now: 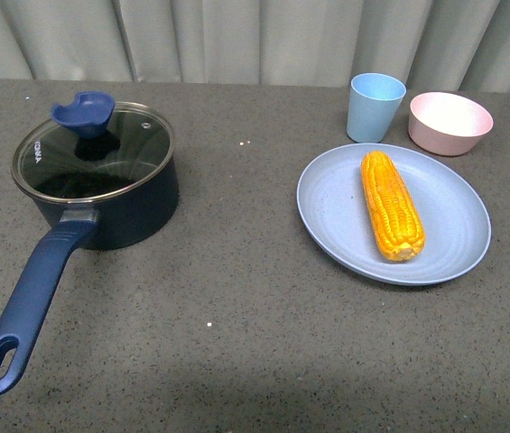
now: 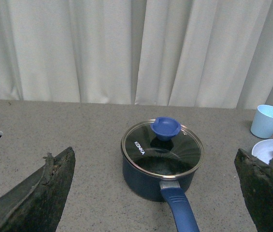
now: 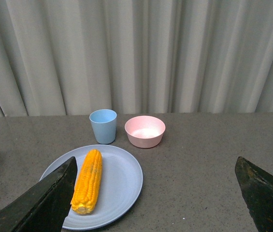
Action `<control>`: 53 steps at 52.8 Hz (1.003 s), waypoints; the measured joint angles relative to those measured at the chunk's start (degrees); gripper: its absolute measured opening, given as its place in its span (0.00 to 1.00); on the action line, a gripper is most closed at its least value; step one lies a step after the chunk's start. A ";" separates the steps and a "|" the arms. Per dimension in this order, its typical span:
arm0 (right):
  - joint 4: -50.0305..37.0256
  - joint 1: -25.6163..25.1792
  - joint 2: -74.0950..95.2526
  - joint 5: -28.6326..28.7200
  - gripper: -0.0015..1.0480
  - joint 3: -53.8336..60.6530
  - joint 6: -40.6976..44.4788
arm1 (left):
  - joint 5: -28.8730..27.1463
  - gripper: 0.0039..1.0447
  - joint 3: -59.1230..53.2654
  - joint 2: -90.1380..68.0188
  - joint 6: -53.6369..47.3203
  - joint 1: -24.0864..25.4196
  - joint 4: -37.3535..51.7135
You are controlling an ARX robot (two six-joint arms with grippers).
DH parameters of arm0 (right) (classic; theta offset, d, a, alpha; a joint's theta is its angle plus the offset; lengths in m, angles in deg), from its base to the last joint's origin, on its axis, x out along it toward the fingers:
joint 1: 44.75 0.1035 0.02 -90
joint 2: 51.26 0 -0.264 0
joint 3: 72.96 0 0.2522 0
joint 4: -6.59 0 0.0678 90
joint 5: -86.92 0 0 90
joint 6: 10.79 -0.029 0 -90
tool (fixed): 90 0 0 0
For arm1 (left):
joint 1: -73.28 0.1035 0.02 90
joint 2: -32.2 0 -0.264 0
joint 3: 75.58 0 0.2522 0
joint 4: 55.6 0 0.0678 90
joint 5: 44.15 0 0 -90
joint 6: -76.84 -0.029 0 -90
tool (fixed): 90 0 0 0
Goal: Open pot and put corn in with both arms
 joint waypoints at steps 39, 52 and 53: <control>0.00 0.00 0.00 0.02 0.91 0.00 0.00 | 0.00 0.94 0.00 0.00 0.00 0.00 0.00; 0.00 0.00 0.00 0.00 0.91 0.00 0.00 | 0.00 0.94 0.02 0.00 0.02 0.00 0.00; 0.00 0.00 0.00 0.02 0.91 0.00 0.00 | 0.00 0.94 0.02 0.00 0.00 0.00 0.00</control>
